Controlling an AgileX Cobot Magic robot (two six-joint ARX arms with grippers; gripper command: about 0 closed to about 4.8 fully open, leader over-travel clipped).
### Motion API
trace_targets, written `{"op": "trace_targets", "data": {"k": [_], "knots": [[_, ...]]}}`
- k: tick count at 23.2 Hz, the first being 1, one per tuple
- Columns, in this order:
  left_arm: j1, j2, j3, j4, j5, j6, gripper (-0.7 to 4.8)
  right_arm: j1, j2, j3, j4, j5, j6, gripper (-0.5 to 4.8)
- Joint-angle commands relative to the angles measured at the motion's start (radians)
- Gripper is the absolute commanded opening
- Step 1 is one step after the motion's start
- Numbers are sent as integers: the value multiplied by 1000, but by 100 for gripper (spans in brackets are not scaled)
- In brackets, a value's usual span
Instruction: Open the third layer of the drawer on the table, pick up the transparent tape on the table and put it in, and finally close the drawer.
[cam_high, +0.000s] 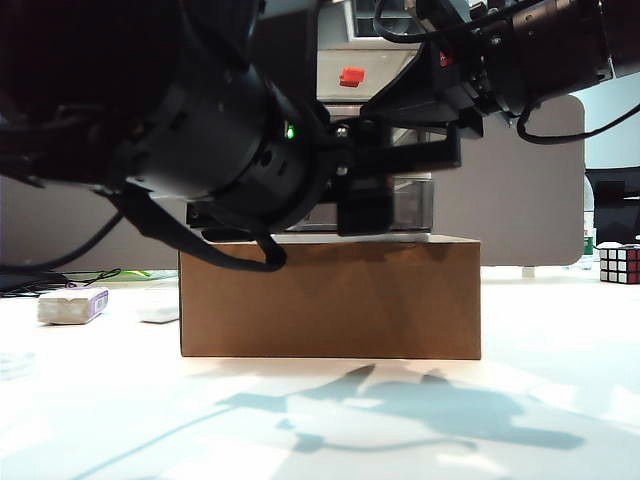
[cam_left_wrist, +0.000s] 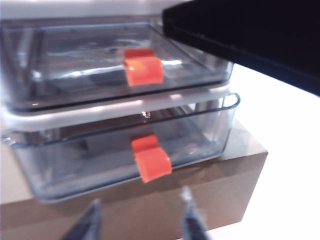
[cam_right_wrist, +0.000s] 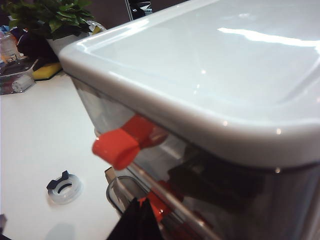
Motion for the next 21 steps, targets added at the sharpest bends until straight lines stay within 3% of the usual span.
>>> {"op": "trace_targets", "data": {"k": [1,7,21], "knots": [[48,-1,6,26,123,-29,167,1,-27,5,5,-5,3,-5],[92,0,32,18,183,-39,166,1,-71,5,-13,-4,-5,-5],[102,13,77,-44,179,-40,165,0,-91,5,-13,-4,-5,-5]]}}
